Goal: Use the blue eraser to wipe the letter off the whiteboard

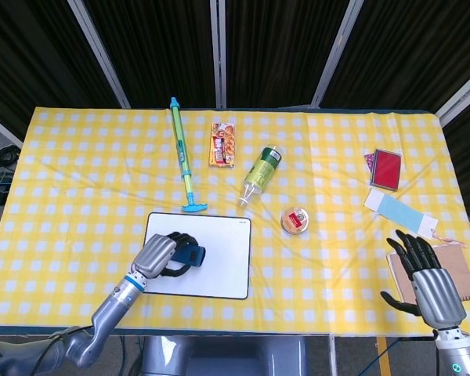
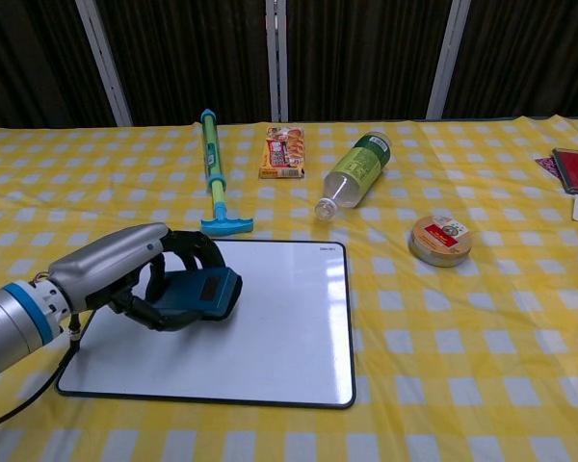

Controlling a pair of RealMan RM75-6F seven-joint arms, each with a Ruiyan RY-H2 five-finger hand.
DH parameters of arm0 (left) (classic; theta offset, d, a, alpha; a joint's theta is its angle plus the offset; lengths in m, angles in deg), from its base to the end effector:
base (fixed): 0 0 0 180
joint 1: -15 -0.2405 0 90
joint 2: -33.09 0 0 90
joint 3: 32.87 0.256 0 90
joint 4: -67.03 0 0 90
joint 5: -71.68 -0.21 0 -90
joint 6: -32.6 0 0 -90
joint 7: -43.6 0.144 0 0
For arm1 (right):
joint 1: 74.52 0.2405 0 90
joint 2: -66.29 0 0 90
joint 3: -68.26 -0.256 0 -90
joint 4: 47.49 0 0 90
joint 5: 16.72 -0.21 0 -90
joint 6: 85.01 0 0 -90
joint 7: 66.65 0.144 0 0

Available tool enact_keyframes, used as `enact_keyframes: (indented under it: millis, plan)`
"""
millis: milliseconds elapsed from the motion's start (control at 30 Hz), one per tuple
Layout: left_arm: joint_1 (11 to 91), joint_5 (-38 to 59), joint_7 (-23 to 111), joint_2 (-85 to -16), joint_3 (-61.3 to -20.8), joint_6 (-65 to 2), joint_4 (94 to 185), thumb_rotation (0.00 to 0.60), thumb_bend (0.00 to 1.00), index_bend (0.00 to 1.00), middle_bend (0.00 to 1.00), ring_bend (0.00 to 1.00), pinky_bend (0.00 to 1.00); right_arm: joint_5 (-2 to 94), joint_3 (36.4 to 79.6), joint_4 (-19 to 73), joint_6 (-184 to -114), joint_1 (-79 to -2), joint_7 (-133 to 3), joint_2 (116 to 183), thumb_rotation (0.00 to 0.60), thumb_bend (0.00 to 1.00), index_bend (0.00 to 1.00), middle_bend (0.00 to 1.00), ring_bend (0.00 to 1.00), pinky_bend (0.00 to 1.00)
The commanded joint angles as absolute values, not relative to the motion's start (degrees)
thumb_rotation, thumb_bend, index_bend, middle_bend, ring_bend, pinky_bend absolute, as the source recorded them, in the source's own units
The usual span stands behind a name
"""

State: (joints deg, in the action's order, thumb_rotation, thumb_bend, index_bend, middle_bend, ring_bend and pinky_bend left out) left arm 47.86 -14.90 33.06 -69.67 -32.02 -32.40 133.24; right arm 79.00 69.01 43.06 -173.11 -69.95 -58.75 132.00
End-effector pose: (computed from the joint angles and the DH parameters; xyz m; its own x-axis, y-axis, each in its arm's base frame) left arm -0.1906 0.2739 -0.0823 0.1997 0.3676 0.9083 0.9041 -0.4266 -0.0261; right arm -0.2953 -0.1644 0.1417 0.2799 -0.0371 0.9593 -0.9480 -0.1683 0.2701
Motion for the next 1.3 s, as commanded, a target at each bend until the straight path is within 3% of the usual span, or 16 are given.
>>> enact_keyframes:
  millis: [33, 233, 500, 1300]
  plan:
    - [47.19, -15.51, 31.27, -68.77, -31.55, -32.98, 131.66, 0.6, 0.62, 0.83, 0.63, 0.56, 0.56, 79.04, 69.02, 43.07, -173.08, -69.93, -58.96, 132.1, 0.6, 0.05, 0.12, 0.0, 0.0, 0.0]
    - [46.7, -16.93, 28.68, -66.45, -31.95, -35.24, 129.93, 0.6, 0.62, 0.83, 0.63, 0.56, 0.56, 79.16, 69.09, 43.23, -173.2, -70.0, -58.94, 132.1, 0.6, 0.05, 0.12, 0.0, 0.0, 0.0]
    - [47.85, -15.7, 27.43, -64.33, -35.41, -35.53, 131.26, 0.6, 0.62, 0.83, 0.63, 0.56, 0.56, 79.36, 69.16, 43.38, -173.2, -69.97, -59.1, 132.08, 0.6, 0.04, 0.12, 0.0, 0.0, 0.0]
    - [52.99, -11.71, 26.57, -78.01, -40.62, -29.78, 124.39, 0.6, 0.62, 0.83, 0.63, 0.56, 0.56, 77.66, 68.81, 42.16, -171.26, -69.28, -57.34, 132.2, 0.6, 0.05, 0.12, 0.0, 0.0, 0.0]
